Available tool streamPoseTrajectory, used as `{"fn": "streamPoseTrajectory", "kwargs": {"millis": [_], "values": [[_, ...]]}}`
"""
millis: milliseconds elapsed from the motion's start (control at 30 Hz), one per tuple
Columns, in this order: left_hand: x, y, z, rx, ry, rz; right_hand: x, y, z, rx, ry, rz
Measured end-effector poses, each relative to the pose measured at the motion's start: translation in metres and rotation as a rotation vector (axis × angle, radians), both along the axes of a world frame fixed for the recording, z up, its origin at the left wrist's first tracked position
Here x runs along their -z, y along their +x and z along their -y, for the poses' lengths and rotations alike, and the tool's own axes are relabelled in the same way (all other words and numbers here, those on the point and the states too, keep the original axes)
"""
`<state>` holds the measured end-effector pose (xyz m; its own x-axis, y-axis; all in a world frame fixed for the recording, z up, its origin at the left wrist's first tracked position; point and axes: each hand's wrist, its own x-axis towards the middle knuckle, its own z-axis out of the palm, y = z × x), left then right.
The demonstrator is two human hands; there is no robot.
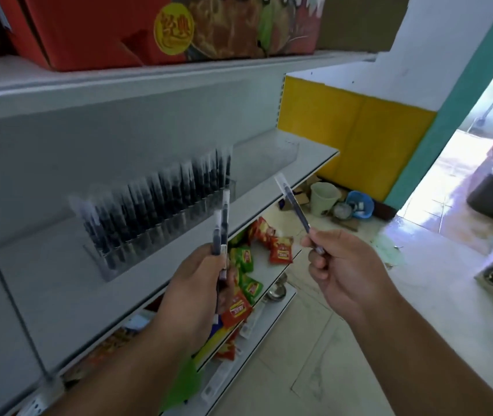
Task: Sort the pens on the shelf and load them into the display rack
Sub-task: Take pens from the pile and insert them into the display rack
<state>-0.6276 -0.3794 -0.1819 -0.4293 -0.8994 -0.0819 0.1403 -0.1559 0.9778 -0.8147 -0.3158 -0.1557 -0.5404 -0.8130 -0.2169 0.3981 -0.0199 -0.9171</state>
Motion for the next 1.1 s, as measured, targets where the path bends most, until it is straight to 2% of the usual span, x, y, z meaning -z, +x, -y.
{"fn": "streamPoseTrajectory", "kwargs": {"millis": [133,300,367,467,533,800,1100], "values": [[0.0,-0.025,0.029,-0.014,0.033,0.007,-0.002,-0.03,0.037,-0.048,-0.08,0.078],[0.005,-0.055,0.057,-0.142,0.075,-0.016,0.0,-0.063,0.101,-0.263,-0.157,0.186],[0.007,-0.068,0.064,-0.206,0.054,-0.005,0.0,-0.079,0.13,-0.345,-0.15,0.174],[0.009,-0.087,0.073,-0.322,-0.006,0.052,0.001,-0.102,0.175,-0.446,-0.092,0.026],[0.01,-0.102,0.076,-0.391,-0.009,0.074,0.0,-0.114,0.2,-0.497,-0.08,-0.148],[0.014,-0.151,0.071,-0.631,0.011,0.049,-0.007,-0.133,0.27,-0.6,-0.179,-0.785],[0.01,-0.164,0.07,-0.749,0.032,0.068,-0.008,-0.114,0.304,-0.737,-0.318,-1.133]]}}
